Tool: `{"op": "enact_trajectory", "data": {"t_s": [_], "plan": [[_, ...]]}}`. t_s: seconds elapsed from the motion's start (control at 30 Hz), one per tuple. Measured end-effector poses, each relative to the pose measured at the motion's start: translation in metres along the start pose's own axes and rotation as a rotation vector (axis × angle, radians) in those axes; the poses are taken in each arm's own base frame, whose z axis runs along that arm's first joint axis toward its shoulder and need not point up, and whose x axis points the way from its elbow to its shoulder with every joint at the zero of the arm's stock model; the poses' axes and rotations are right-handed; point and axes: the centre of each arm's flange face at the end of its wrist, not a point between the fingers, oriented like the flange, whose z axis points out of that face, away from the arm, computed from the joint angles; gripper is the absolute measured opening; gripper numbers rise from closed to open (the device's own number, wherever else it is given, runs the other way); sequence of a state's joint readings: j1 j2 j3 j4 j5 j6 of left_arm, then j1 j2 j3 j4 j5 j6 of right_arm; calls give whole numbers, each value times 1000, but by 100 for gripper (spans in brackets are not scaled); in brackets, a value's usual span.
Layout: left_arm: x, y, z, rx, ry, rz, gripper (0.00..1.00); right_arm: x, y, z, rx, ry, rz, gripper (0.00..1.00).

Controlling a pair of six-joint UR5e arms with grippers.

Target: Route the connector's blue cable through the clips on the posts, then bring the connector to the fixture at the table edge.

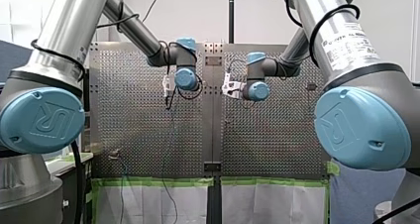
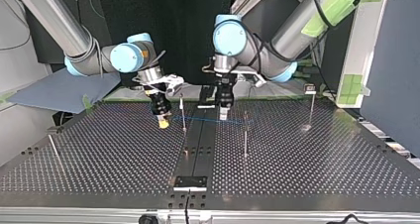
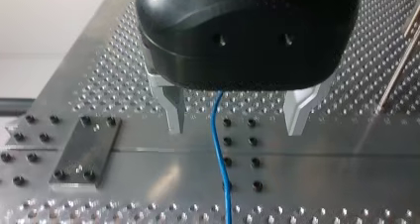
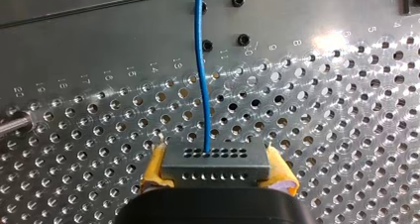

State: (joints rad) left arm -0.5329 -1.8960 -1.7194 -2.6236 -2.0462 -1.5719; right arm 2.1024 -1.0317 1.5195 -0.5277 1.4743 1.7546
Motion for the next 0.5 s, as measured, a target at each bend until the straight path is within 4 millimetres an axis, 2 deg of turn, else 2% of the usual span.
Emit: {"op": "enact_trajectory", "data": {"t_s": [0.3,0.5], "plan": [[-9,-1,11,-24,-23,-12,100,0,0,0,0,0,1,0],[-7,-1,17,-27,-20,-10,100,0,0,0,0,-1,1,0]]}}
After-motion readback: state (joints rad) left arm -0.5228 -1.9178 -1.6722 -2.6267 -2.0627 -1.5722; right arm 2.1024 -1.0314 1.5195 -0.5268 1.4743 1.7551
